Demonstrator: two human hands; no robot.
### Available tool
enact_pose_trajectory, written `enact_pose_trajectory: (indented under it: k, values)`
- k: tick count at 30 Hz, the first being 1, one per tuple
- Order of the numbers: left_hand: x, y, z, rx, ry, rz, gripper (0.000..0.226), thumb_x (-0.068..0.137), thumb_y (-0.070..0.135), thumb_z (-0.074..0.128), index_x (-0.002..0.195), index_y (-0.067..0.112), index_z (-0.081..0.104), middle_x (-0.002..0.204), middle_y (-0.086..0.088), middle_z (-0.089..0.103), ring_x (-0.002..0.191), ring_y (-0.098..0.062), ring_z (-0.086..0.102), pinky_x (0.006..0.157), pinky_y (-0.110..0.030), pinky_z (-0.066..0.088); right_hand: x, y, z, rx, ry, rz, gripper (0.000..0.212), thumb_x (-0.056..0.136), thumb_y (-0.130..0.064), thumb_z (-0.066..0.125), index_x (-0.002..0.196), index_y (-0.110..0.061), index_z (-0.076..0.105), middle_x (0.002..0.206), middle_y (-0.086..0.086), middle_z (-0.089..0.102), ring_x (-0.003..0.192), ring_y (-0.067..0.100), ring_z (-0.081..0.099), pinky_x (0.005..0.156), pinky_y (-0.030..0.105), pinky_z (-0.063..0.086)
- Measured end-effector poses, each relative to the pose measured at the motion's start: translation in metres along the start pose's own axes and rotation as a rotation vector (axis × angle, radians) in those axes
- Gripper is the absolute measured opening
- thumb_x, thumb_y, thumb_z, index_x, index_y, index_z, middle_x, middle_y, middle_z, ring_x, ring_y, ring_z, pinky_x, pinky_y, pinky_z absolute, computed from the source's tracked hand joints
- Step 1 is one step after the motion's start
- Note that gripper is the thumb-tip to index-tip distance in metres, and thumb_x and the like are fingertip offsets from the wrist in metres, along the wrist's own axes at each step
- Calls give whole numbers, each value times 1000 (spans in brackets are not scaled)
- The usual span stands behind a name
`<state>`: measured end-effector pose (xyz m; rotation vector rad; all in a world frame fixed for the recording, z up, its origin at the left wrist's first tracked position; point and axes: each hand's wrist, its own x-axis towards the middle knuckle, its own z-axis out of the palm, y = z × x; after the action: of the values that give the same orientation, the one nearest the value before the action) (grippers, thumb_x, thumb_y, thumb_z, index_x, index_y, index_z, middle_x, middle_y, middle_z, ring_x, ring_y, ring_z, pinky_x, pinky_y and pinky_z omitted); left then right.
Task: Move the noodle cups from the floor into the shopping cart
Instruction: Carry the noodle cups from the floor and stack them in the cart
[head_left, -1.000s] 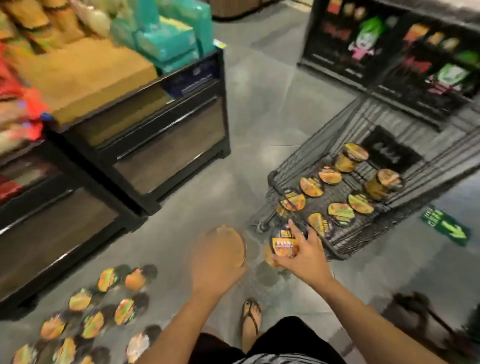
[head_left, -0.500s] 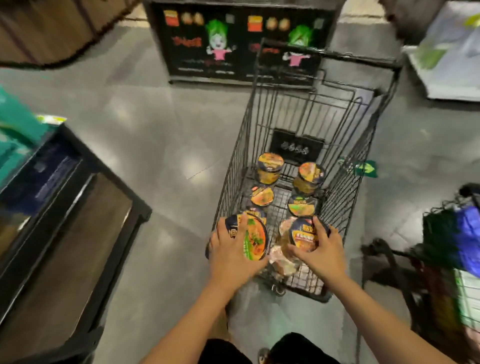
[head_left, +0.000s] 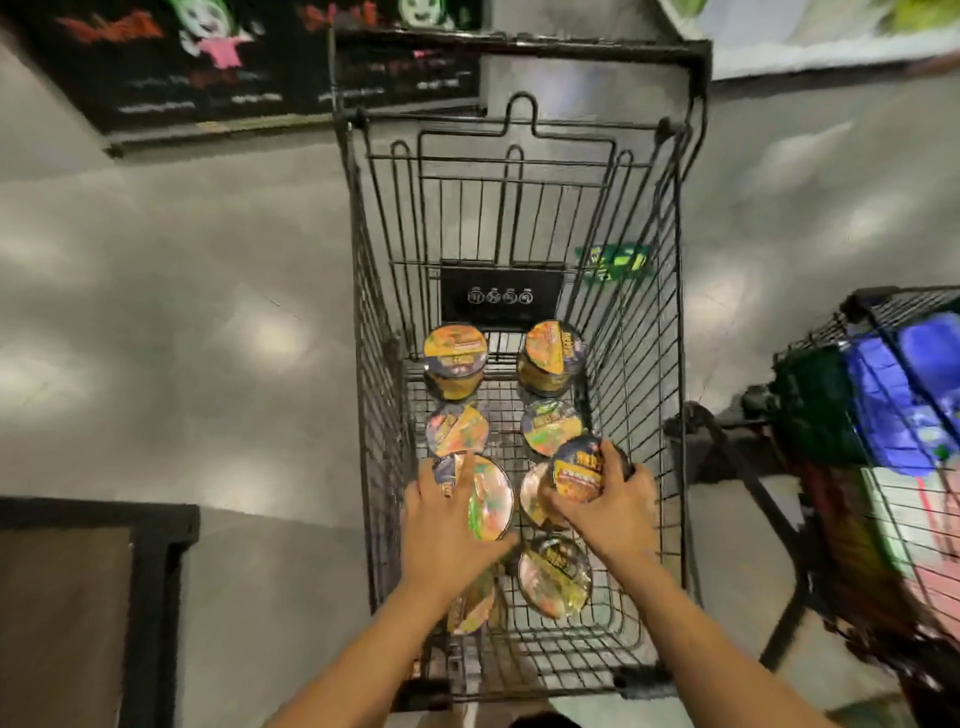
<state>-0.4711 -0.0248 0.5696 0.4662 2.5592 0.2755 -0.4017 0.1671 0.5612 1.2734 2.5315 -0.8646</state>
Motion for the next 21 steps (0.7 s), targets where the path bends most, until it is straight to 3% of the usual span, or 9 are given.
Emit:
enact_pose_trajectory:
  k: [4, 7, 12, 18, 21]
  values:
    - [51, 2, 8, 38, -15, -25, 113, 70, 83, 52, 152, 37, -10, 155, -21, -2, 141, -41, 9, 115, -45, 19, 56, -10, 14, -11, -46, -23, 111, 63, -72, 71, 152, -31, 18, 148, 20, 19, 138, 38, 23, 107, 42, 34]
    - [94, 7, 17, 43, 8, -74, 112, 69, 82, 53, 151, 39, -10, 154, -20, -1, 140, -41, 8, 116, -46, 17, 99, -13, 28, -88, -6, -52, 115, 55, -83, 57, 151, -29, 24, 144, 24, 27, 133, 42, 30, 107, 47, 37]
    - [158, 14, 40, 30, -8, -153, 111, 69, 80, 58, 151, 39, -5, 153, -18, -3, 141, -39, 8, 115, -48, 20, 144, -9, 58, -157, -81, -55, 120, 56, -77, 65, 151, -24, 17, 146, 25, 26, 133, 42, 29, 107, 51, 36]
    - [181, 8, 66, -79, 58, -245, 113, 66, 78, 63, 152, 38, 2, 156, -19, -2, 142, -42, 9, 115, -51, 18, 158, -1, 77, -169, -70, -98, 123, 57, -75, 71, 153, -20, 16, 147, 26, 24, 134, 42, 27, 110, 50, 33]
    - [178, 6, 65, -38, 86, -215, 115, 64, 82, 60, 153, 34, 5, 155, -22, 2, 140, -45, 14, 113, -53, 22, 158, 2, 81, -172, -14, -144, 122, 57, -83, 60, 151, -12, 25, 141, 33, 31, 128, 47, 34, 105, 56, 37]
